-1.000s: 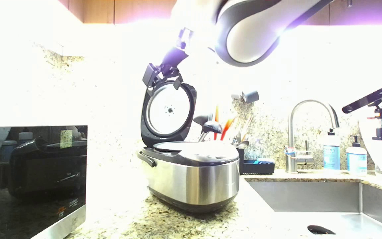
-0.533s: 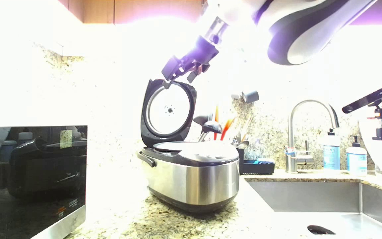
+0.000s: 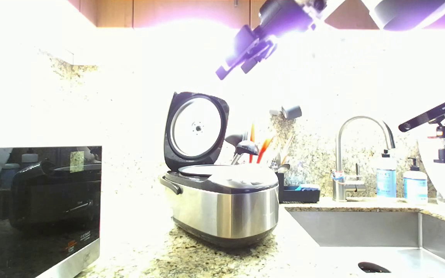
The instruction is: Open the lid of the cooker wider
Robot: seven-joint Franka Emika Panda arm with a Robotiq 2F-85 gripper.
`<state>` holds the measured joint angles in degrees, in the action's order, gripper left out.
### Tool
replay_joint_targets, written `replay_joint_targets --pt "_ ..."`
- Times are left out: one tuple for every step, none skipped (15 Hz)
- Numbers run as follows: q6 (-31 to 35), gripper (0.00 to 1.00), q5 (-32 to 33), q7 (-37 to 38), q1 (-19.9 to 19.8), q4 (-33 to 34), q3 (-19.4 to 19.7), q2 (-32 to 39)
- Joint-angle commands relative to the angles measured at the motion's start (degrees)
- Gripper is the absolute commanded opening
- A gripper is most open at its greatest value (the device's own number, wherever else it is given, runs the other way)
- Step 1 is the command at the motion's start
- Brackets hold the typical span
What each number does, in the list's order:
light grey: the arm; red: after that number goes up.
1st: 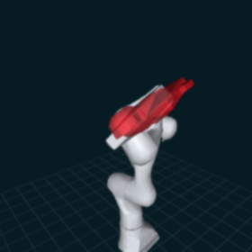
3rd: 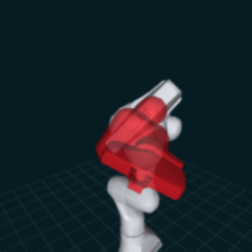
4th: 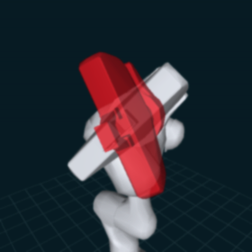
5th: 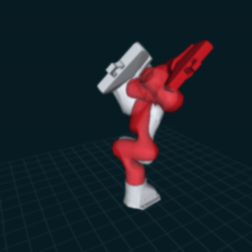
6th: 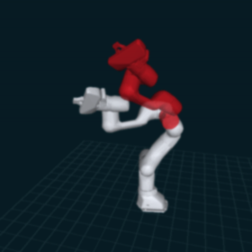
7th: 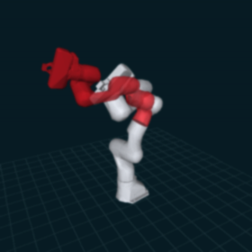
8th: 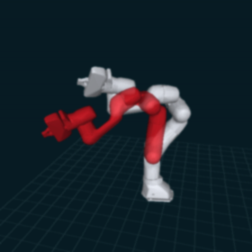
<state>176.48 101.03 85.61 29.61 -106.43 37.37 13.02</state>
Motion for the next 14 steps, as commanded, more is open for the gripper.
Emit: replay_joint_targets --pt "-5.2 1.0 12.58 7.19 3.78 -10.95 -0.63 -12.41" --pt "-6.5 1.0 15.34 9.02 4.28 -13.15 -0.99 -14.86" --pt "-7.56 1.0 17.56 10.62 4.52 -15.23 -1.31 -16.98" --pt "-8.62 1.0 19.27 11.86 4.63 -17.29 -1.58 -19.18" --pt "-9.3 1.0 20.56 12.88 4.56 -19.01 -1.76 -20.88" --pt "-9.96 1.0 21.55 13.89 4.48 -20.48 -1.85 -22.33" --pt "-10.5 1.0 21.62 14.19 4.21 -21.66 -1.94 -23.35" --pt "-10.47 1.0 21.27 14.53 3.97 -22.67 -1.84 -24.04" --pt "-10.45 1.0 21.06 14.41 3.78 -23.66 -1.79 -24.86" --pt "-11.03 1.0 21.35 15.03 3.8 -24.53 -1.85 -25.86" --pt "-11.28 1.0 21.44 15.25 3.8 -25.21 -1.82 -26.5" --pt "-11.28 1.0 21.17 15.52 3.81 -25.58 -1.7 -26.83" --pt "-10.79 1.0 20.6 16.1 3.84 -25.33 -1.41 -26.56" --pt "-9.06 1.0 19.64 13.98 3.78 -23.83 -1.27 -24.6"
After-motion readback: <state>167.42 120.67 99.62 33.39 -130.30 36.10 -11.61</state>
